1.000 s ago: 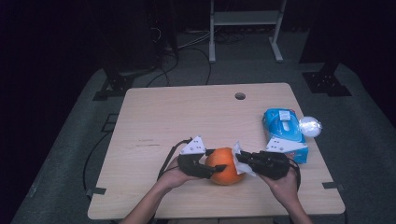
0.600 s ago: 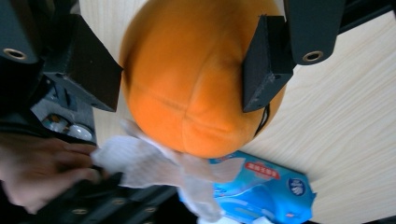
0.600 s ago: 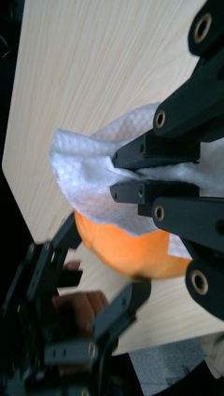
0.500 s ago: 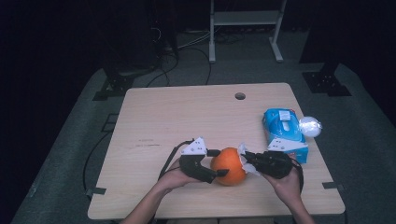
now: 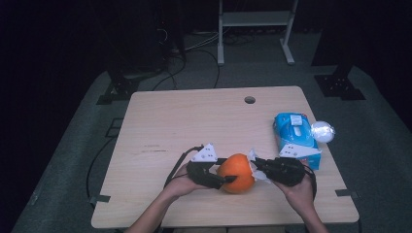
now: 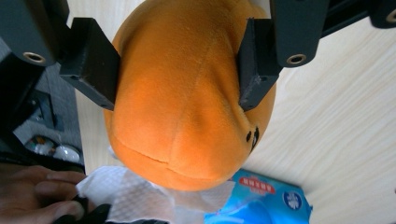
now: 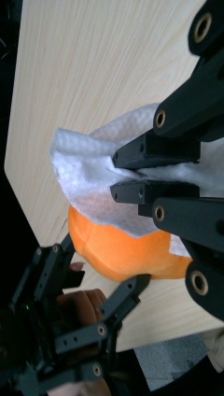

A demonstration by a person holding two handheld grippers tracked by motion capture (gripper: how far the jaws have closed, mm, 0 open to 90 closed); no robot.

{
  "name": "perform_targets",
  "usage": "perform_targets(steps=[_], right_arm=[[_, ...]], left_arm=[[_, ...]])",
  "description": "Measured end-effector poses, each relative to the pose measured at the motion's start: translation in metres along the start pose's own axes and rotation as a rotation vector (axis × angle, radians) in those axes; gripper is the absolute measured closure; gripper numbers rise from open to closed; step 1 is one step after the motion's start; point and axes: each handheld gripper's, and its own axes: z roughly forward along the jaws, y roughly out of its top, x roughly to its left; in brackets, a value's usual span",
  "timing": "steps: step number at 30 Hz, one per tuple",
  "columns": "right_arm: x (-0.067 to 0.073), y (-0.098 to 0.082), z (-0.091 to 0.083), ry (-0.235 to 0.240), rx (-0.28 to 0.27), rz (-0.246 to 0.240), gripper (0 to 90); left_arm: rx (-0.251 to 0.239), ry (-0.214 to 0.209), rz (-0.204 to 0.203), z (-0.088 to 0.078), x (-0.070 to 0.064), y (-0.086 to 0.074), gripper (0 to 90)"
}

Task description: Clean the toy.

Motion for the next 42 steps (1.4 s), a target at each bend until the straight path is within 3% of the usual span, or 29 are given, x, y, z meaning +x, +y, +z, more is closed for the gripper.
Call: perform_targets(steps=[2,6,8,10,11,14,16,19,22,27,30,32,33,35,40,42], right_arm=[[0.007,0.002,0.000,0.011,-0.003,-0.009,81.8],[0.024,0.011,0.000,0.060,-0.022,-0.058,81.6],[0.030,0.013,0.001,0.042,-0.015,-0.095,81.3],[0.029,0.013,0.001,0.035,-0.013,-0.097,81.1],[0.025,0.009,0.003,0.033,0.004,-0.085,81.2],[0.019,0.006,0.003,0.022,0.006,-0.068,81.2],[0.018,0.006,0.002,0.022,0.004,-0.065,81.1],[0.013,0.004,0.002,0.024,0.002,-0.050,81.1],[0.008,0.002,0.001,0.030,0.000,-0.032,80.9],[0.008,0.002,0.002,0.043,0.000,-0.025,80.9],[0.008,0.002,0.004,0.050,0.001,-0.021,80.9],[0.008,0.002,0.005,0.047,0.005,-0.021,80.9],[0.007,0.002,0.003,0.044,0.006,-0.018,80.9],[0.007,0.002,0.002,0.049,0.003,-0.016,80.9],[0.026,0.014,-0.003,0.092,-0.027,-0.054,81.0],[0.035,0.016,0.001,0.093,-0.018,-0.088,80.9]], left_arm=[[0.011,0.014,0.000,0.000,0.001,-0.001,37.3],[0.007,0.005,0.005,0.003,-0.001,-0.001,37.3],[0.008,-0.006,0.012,0.002,-0.001,-0.001,36.5],[0.001,-0.027,0.006,0.002,0.000,-0.003,35.0],[-0.009,-0.050,0.003,0.003,0.003,-0.007,26.2],[-0.035,-0.042,0.007,0.007,0.007,-0.011,15.6],[-0.034,-0.053,-0.003,0.010,0.008,-0.012,15.1],[-0.031,-0.065,0.027,0.016,0.004,-0.015,15.8],[-0.030,-0.071,0.051,0.012,0.004,-0.014,19.5],[-0.072,-0.014,0.050,0.013,0.003,-0.011,10.2],[-0.051,0.002,0.087,0.023,-0.001,-0.014,12.5],[-0.052,0.008,0.089,0.023,-0.002,-0.014,16.6],[-0.052,0.012,0.083,0.021,-0.003,-0.013,27.9],[-0.038,0.011,0.084,0.017,-0.003,-0.010,30.9],[-0.034,-0.010,0.095,0.006,-0.006,-0.003,36.1],[-0.023,0.003,0.098,0.007,-0.007,-0.003,36.0]])
